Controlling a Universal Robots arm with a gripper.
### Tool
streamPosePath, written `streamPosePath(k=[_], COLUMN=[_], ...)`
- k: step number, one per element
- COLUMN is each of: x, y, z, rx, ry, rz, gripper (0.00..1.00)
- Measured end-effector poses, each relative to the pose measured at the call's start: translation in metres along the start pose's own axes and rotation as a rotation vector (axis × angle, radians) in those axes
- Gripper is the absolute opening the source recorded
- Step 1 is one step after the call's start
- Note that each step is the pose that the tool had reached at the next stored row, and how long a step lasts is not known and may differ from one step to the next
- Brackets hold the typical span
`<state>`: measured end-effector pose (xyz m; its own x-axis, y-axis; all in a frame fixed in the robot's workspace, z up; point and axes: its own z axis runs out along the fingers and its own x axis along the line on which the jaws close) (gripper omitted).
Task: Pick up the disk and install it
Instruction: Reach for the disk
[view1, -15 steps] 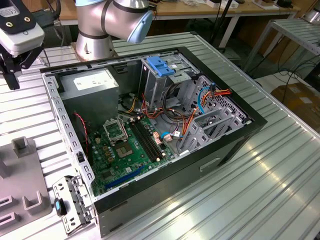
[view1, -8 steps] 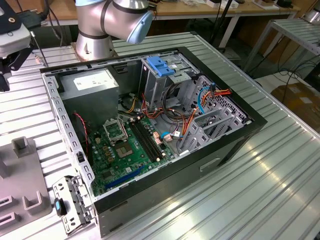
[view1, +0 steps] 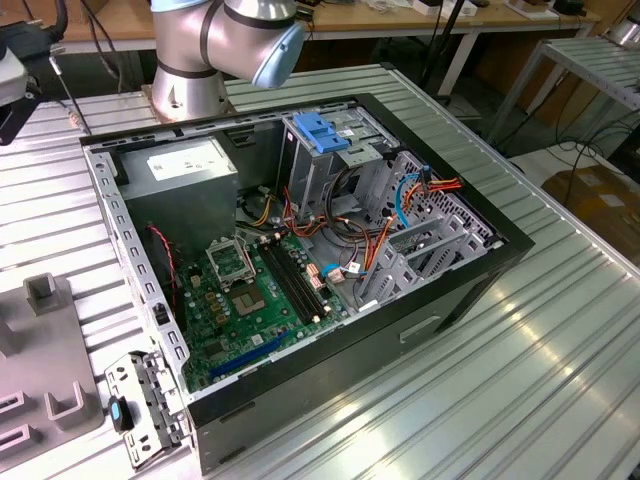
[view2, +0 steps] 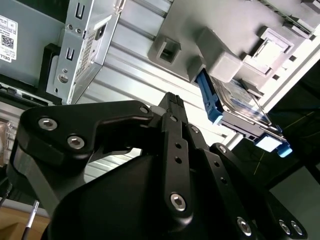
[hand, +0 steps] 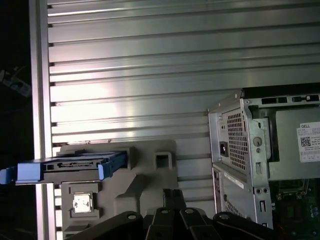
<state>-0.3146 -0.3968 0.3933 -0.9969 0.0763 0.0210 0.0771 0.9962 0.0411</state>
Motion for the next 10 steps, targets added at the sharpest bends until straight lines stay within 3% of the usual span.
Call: streamPosePath(k=[10], x=[0.0271], y=[-0.0020], z=[0.0005], rx=[0.0004], ry=[0.0041], rz=[0.000], gripper=[0.11])
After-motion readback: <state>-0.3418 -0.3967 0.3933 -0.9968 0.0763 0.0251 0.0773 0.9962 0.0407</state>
